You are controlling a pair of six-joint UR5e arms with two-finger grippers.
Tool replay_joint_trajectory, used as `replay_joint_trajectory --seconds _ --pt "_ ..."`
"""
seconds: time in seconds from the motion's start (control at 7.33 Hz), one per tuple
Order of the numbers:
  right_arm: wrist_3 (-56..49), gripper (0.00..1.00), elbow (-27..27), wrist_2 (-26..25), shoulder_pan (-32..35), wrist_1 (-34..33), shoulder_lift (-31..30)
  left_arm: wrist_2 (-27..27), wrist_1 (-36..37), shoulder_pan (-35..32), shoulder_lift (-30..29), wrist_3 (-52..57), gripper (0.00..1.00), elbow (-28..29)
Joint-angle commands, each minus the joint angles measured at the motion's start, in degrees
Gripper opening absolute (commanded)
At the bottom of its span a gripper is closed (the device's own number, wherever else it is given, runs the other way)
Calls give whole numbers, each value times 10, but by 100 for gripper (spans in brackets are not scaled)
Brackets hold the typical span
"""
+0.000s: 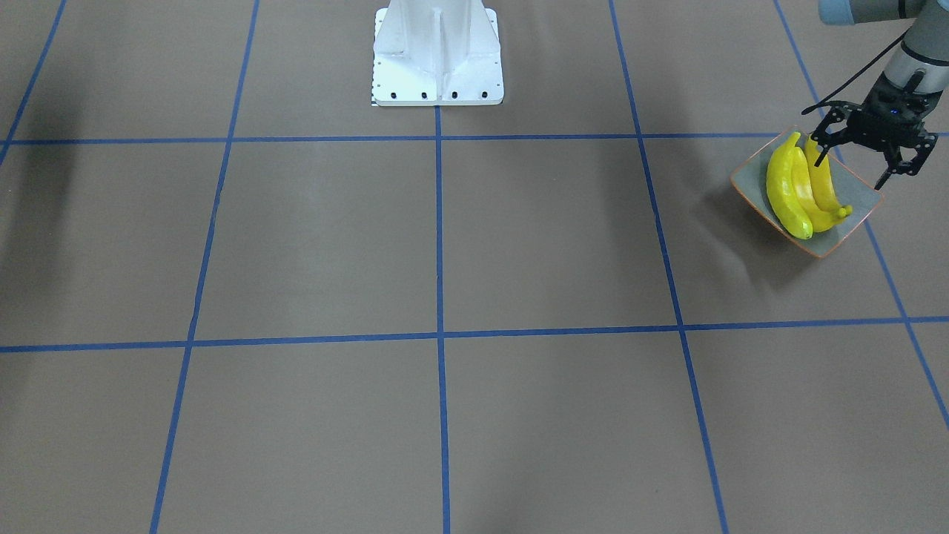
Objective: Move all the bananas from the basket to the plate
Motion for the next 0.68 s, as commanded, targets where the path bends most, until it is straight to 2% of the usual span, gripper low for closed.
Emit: replay_joint_trajectory --seconds 0.0,0.55 --pt "-154 100 -96 15 61 1 -3 -2 0 -2 -7 -1 100 1" --pt "-300 100 -270 26 115 1 47 -2 -2 -2 -11 -13 100 -1"
